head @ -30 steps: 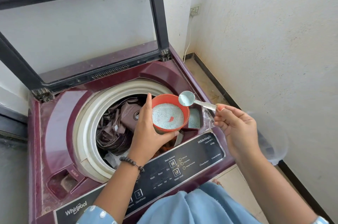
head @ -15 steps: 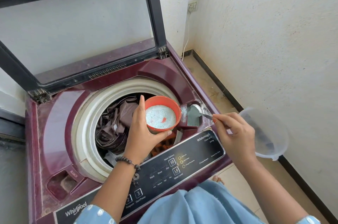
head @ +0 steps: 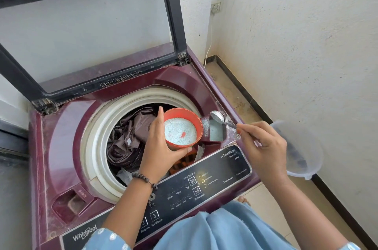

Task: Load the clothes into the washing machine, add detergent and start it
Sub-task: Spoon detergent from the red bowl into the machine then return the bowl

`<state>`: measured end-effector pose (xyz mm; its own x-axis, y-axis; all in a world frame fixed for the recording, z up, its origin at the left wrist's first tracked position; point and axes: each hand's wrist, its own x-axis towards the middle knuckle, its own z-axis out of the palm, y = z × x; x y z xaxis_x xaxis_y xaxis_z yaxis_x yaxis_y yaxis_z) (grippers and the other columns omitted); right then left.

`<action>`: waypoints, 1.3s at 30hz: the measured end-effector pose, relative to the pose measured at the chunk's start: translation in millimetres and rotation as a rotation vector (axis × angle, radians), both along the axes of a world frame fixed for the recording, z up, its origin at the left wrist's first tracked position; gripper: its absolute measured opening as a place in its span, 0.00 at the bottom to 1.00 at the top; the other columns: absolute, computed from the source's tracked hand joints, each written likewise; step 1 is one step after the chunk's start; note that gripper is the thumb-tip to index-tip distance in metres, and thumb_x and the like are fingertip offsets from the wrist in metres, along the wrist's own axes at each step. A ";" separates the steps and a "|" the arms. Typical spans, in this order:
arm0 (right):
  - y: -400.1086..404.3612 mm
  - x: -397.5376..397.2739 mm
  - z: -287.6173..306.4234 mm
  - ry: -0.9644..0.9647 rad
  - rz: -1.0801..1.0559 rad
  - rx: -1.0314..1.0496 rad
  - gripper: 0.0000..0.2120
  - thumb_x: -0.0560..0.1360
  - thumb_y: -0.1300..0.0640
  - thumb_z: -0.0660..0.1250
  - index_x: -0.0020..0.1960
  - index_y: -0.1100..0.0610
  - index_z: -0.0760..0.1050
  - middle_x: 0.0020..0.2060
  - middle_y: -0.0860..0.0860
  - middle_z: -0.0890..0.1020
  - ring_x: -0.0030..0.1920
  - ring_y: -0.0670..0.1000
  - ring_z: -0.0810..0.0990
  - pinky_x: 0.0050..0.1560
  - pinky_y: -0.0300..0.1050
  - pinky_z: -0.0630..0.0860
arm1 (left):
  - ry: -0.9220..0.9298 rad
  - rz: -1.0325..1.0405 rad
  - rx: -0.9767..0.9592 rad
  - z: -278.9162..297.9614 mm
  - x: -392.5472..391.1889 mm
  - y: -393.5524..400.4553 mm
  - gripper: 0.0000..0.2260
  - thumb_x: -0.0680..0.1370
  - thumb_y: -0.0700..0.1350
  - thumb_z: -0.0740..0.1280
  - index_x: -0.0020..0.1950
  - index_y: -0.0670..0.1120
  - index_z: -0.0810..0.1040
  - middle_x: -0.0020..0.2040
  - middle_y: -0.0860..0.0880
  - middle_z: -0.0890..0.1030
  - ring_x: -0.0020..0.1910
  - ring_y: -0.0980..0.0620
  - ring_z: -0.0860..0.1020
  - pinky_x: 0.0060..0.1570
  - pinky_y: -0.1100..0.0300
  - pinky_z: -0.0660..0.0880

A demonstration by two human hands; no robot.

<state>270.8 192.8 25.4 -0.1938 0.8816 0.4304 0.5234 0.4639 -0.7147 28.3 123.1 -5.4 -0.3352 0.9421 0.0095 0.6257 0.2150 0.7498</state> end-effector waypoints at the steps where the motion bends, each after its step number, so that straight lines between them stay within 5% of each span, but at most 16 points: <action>1: -0.3 -3.0 5.5 0.111 -0.004 -0.092 0.07 0.73 0.64 0.73 0.49 0.57 0.84 0.39 0.51 0.82 0.38 0.48 0.80 0.39 0.43 0.79 | -0.001 -0.003 -0.003 0.5 0.3 0.0 0.59 0.64 0.50 0.83 0.82 0.46 0.46 0.78 0.45 0.61 0.67 0.72 0.54 0.62 0.85 0.49; 5: -0.3 -20.4 23.8 0.651 0.065 -0.678 0.06 0.72 0.65 0.71 0.49 0.65 0.83 0.34 0.57 0.83 0.31 0.50 0.80 0.36 0.41 0.81 | -0.027 -0.007 0.013 4.2 3.2 0.1 0.59 0.64 0.51 0.83 0.82 0.48 0.46 0.77 0.46 0.63 0.68 0.69 0.57 0.65 0.79 0.54; 8: -0.4 -34.1 22.9 0.741 0.123 -0.880 0.04 0.73 0.67 0.70 0.47 0.67 0.81 0.32 0.58 0.81 0.28 0.50 0.78 0.33 0.40 0.80 | -0.045 -0.017 0.037 9.2 7.8 2.0 0.58 0.64 0.50 0.83 0.82 0.46 0.47 0.77 0.49 0.63 0.68 0.70 0.57 0.62 0.85 0.52; 15: 5.3 -47.5 22.7 0.682 0.171 -0.881 0.07 0.70 0.67 0.74 0.44 0.63 0.76 0.32 0.61 0.82 0.27 0.49 0.78 0.28 0.41 0.78 | -0.102 -0.049 0.104 23.5 18.6 1.8 0.58 0.64 0.48 0.83 0.82 0.49 0.47 0.72 0.57 0.62 0.66 0.82 0.55 0.65 0.81 0.56; 19: 11.9 -40.4 16.3 0.417 0.128 -0.679 0.08 0.70 0.55 0.77 0.44 0.55 0.81 0.37 0.63 0.83 0.33 0.58 0.76 0.35 0.58 0.78 | -0.135 -0.056 0.118 30.0 23.2 3.4 0.58 0.64 0.49 0.83 0.79 0.55 0.44 0.74 0.56 0.61 0.69 0.79 0.54 0.68 0.77 0.57; 22: 14.8 -29.6 17.9 0.414 0.163 -0.658 0.21 0.64 0.43 0.78 0.54 0.47 0.79 0.45 0.60 0.82 0.43 0.61 0.81 0.46 0.60 0.80 | -0.150 -0.055 0.127 34.3 29.9 6.8 0.58 0.64 0.50 0.83 0.80 0.54 0.45 0.74 0.58 0.61 0.69 0.79 0.55 0.67 0.79 0.56; 26: 16.5 -9.4 25.3 0.477 0.350 -0.778 0.36 0.65 0.57 0.77 0.71 0.53 0.67 0.59 0.52 0.78 0.51 0.44 0.82 0.49 0.39 0.79 | -0.215 -0.078 0.165 46.2 44.9 14.1 0.58 0.62 0.61 0.79 0.82 0.53 0.47 0.72 0.61 0.64 0.71 0.71 0.61 0.71 0.67 0.64; 30: 19.4 12.7 27.8 0.417 0.482 -0.781 0.40 0.67 0.64 0.78 0.74 0.51 0.64 0.66 0.47 0.76 0.66 0.50 0.76 0.66 0.51 0.73 | -0.187 -0.138 0.169 59.6 66.2 24.6 0.57 0.63 0.64 0.76 0.82 0.50 0.47 0.73 0.53 0.68 0.71 0.70 0.64 0.68 0.71 0.64; 34: 29.4 45.5 40.0 0.402 0.489 -0.755 0.43 0.66 0.65 0.77 0.74 0.50 0.62 0.67 0.47 0.75 0.69 0.50 0.73 0.70 0.54 0.70 | -0.169 -0.206 0.156 70.1 95.0 38.2 0.57 0.62 0.64 0.76 0.82 0.57 0.45 0.75 0.53 0.66 0.74 0.62 0.66 0.69 0.62 0.70; 39: 43.2 99.9 48.7 0.396 0.417 -0.698 0.46 0.64 0.64 0.79 0.75 0.50 0.60 0.68 0.46 0.74 0.70 0.49 0.72 0.71 0.56 0.69 | -0.164 -0.303 0.140 80.1 144.9 64.7 0.59 0.62 0.61 0.79 0.80 0.62 0.42 0.79 0.53 0.62 0.77 0.60 0.62 0.70 0.72 0.63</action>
<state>370.7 236.0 74.1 -0.5075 0.8586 -0.0728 0.0655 -0.0459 -0.9968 173.2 187.8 74.7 -0.0488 0.9922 0.1144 0.5142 -0.0732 0.8546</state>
